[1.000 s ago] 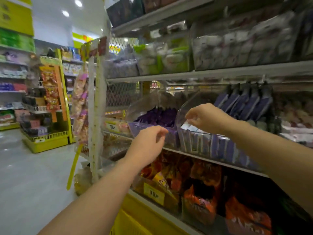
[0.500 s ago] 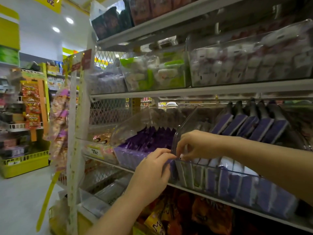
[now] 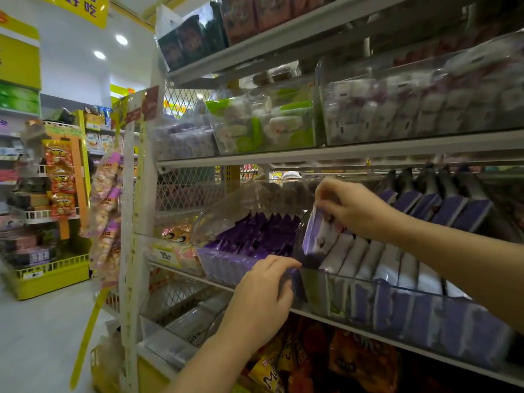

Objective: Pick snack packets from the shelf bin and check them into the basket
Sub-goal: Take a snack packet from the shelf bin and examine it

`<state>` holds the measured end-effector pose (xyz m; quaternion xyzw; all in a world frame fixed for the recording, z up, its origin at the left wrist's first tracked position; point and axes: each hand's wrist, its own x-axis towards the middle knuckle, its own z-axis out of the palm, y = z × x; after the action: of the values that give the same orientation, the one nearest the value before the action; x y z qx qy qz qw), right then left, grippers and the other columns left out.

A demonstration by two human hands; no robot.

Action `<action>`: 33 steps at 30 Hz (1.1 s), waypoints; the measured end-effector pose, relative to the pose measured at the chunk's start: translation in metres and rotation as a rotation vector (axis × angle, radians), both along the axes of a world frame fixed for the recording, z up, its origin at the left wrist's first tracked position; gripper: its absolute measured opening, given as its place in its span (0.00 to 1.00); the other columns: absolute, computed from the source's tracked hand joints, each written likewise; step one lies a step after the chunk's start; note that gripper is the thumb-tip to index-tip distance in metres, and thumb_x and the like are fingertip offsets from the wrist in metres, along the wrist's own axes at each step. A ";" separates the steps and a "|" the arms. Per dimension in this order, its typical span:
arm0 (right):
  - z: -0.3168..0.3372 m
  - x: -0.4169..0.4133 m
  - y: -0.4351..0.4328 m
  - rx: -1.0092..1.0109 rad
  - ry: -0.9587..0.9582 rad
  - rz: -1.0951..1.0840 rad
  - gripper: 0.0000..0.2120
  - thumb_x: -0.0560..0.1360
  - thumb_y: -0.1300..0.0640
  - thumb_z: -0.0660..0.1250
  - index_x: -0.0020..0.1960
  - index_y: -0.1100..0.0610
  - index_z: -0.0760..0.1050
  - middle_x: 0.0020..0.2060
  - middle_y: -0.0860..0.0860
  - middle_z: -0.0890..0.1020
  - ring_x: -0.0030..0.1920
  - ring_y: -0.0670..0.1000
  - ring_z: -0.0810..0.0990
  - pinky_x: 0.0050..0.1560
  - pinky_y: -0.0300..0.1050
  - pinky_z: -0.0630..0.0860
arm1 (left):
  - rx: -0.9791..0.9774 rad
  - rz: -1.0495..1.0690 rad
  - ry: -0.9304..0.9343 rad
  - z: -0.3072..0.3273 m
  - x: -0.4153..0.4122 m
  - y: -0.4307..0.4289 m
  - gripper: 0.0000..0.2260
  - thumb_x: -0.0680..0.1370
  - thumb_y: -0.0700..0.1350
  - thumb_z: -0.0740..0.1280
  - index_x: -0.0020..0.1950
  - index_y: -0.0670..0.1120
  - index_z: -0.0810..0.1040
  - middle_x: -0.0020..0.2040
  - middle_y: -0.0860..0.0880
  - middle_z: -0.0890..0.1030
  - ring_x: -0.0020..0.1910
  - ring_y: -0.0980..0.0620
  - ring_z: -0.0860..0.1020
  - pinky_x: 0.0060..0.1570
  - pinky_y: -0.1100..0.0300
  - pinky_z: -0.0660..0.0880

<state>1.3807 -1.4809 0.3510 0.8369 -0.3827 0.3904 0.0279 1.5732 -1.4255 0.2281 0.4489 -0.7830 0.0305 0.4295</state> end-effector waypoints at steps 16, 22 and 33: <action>-0.061 0.059 0.122 -0.388 -0.368 0.285 0.02 0.80 0.48 0.53 0.51 0.44 0.64 0.51 0.46 0.80 0.42 0.47 0.82 0.38 0.52 0.80 | 0.643 -0.443 1.062 0.018 0.027 0.063 0.27 0.80 0.62 0.50 0.51 0.49 0.85 0.50 0.45 0.86 0.47 0.48 0.84 0.46 0.55 0.77; -0.140 0.102 0.124 -0.057 -0.333 0.500 0.11 0.79 0.52 0.53 0.50 0.56 0.71 0.58 0.45 0.78 0.58 0.44 0.77 0.54 0.42 0.75 | 0.579 -0.437 1.299 -0.022 0.077 0.085 0.16 0.78 0.52 0.62 0.59 0.44 0.80 0.51 0.41 0.85 0.45 0.44 0.85 0.39 0.51 0.83; -0.243 0.189 0.101 1.050 -0.745 0.575 0.16 0.69 0.44 0.67 0.47 0.55 0.83 0.40 0.53 0.86 0.42 0.51 0.85 0.41 0.44 0.82 | 0.739 -0.143 1.039 -0.156 0.152 0.124 0.22 0.72 0.45 0.68 0.65 0.45 0.73 0.56 0.44 0.84 0.52 0.42 0.83 0.47 0.49 0.81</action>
<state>1.5693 -1.3798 0.1083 0.6184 -0.2681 0.4066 -0.6167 1.7248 -1.3016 0.0725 0.4702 -0.4598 -0.4916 0.5708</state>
